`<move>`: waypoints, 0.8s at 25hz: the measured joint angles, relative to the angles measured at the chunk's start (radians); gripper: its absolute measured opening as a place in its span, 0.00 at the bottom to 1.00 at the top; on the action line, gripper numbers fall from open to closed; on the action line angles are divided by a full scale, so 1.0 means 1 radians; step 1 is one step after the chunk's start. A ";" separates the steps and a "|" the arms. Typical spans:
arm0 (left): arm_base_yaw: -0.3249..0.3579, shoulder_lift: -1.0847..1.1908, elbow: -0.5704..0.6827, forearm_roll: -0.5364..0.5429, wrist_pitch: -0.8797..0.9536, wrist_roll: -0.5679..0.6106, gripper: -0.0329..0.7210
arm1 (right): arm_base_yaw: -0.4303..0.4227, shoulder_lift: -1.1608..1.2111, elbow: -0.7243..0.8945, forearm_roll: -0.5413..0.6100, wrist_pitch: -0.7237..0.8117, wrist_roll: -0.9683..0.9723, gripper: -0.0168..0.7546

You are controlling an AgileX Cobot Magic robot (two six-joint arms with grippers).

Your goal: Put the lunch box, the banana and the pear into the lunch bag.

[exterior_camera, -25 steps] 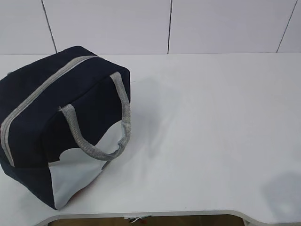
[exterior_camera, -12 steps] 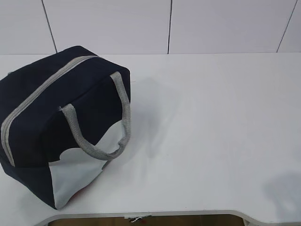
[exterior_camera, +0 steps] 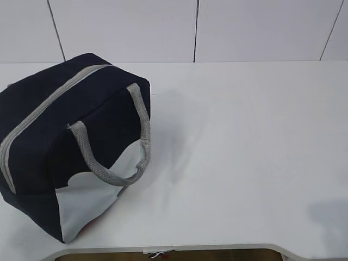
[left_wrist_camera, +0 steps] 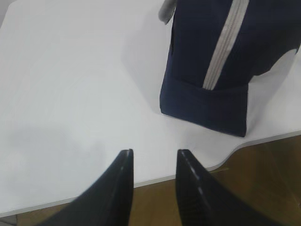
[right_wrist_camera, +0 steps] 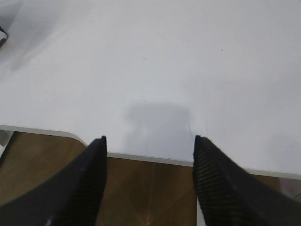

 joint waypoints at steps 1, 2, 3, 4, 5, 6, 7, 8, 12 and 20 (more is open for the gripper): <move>0.000 0.000 0.000 0.000 0.000 0.000 0.36 | 0.000 0.000 0.000 0.004 0.000 0.000 0.63; 0.000 0.000 0.000 0.000 0.000 0.000 0.36 | 0.000 0.000 0.000 0.008 0.000 0.000 0.63; 0.000 0.000 0.000 0.000 0.000 0.000 0.36 | 0.000 0.000 0.000 0.008 0.000 0.000 0.63; 0.000 0.000 0.000 0.000 0.000 0.000 0.36 | 0.000 0.000 0.000 0.008 0.000 0.000 0.63; 0.000 0.000 0.000 0.000 0.000 0.000 0.36 | 0.000 0.000 0.000 0.008 0.000 0.000 0.63; 0.000 0.000 0.000 0.000 0.000 0.000 0.36 | 0.000 0.000 0.000 0.008 0.000 0.000 0.63; 0.000 0.000 0.000 0.000 0.000 0.000 0.36 | 0.000 0.000 0.000 0.008 0.000 0.000 0.63; 0.000 0.000 0.000 0.000 0.000 0.000 0.36 | 0.000 0.000 0.000 0.010 0.000 0.000 0.63; 0.000 0.000 0.000 0.000 0.000 0.000 0.36 | 0.000 0.000 0.000 0.010 0.000 0.000 0.63; 0.004 0.000 0.000 0.000 0.000 0.000 0.36 | 0.000 -0.001 0.000 0.010 -0.004 0.000 0.63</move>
